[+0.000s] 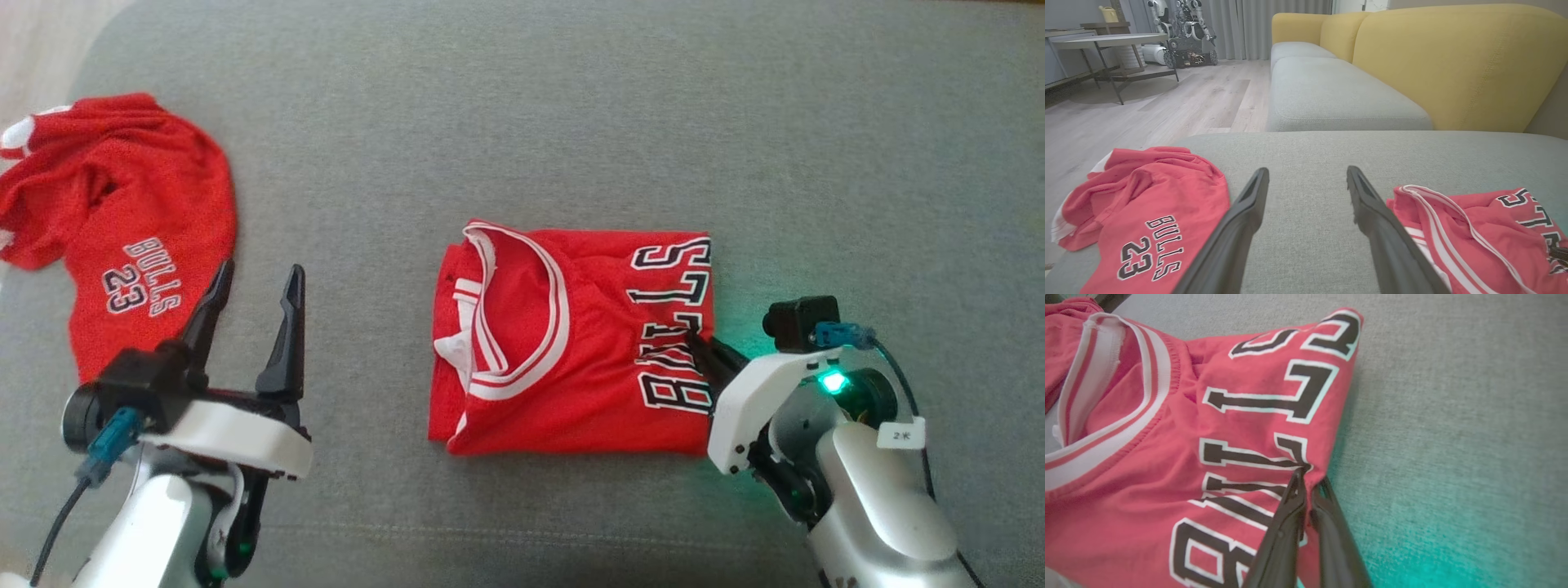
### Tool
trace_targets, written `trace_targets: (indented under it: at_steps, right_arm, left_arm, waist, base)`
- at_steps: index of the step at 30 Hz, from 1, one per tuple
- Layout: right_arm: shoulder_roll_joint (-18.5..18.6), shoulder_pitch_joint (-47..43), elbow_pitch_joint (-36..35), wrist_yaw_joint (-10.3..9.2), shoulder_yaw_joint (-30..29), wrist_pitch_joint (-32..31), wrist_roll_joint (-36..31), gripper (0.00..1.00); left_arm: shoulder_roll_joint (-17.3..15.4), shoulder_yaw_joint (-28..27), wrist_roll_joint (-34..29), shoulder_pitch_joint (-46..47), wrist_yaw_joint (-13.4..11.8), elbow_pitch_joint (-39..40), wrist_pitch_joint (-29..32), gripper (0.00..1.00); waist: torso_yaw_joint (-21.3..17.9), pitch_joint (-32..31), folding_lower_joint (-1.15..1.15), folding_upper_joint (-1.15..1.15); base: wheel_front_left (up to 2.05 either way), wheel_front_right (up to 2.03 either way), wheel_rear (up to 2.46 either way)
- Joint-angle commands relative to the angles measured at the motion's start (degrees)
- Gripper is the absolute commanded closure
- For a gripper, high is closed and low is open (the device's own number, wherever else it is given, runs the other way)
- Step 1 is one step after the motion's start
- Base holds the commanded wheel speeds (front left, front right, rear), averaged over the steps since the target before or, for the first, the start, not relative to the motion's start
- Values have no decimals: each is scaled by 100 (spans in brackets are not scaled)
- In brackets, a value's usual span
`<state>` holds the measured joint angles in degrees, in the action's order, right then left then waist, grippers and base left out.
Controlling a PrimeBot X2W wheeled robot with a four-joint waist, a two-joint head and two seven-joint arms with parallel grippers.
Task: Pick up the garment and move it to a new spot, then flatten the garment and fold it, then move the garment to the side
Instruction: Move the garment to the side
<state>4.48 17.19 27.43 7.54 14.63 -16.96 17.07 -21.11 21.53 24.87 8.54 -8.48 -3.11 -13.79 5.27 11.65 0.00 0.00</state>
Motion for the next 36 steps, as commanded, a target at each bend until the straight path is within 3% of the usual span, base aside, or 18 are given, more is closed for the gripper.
trace_targets:
  at_steps: [1,10,20,30,36]
  right_arm:
    - [11,204,-160,-5,39,81,-23,100]
    - [291,573,-355,-5,-625,358,-224,100]
    - [1269,1195,-682,-5,-1920,197,-626,100]
    - [1478,1719,-1315,-5,-3156,-169,-816,100]
    - [1429,1707,-1563,-5,-3310,-282,-860,100]
  left_arm:
    - [-132,-265,-22,304,20,161,-75,0]
    - [-200,-284,-50,418,52,292,-80,0]
    - [-253,-132,-155,925,232,375,-23,0]
    - [-350,-67,-220,1244,349,444,15,0]
    - [-370,-41,-232,1326,381,437,9,0]
  waist:
    - [-117,38,0,0]
    - [-726,310,0,0]
    - [-1040,849,0,0]
    - [-1228,1401,0,0]
    - [-1300,1567,0,0]
  base:
    - [0,0,0]
    - [0,0,0]
    - [0,0,0]
    - [0,0,0]
    - [0,0,0]
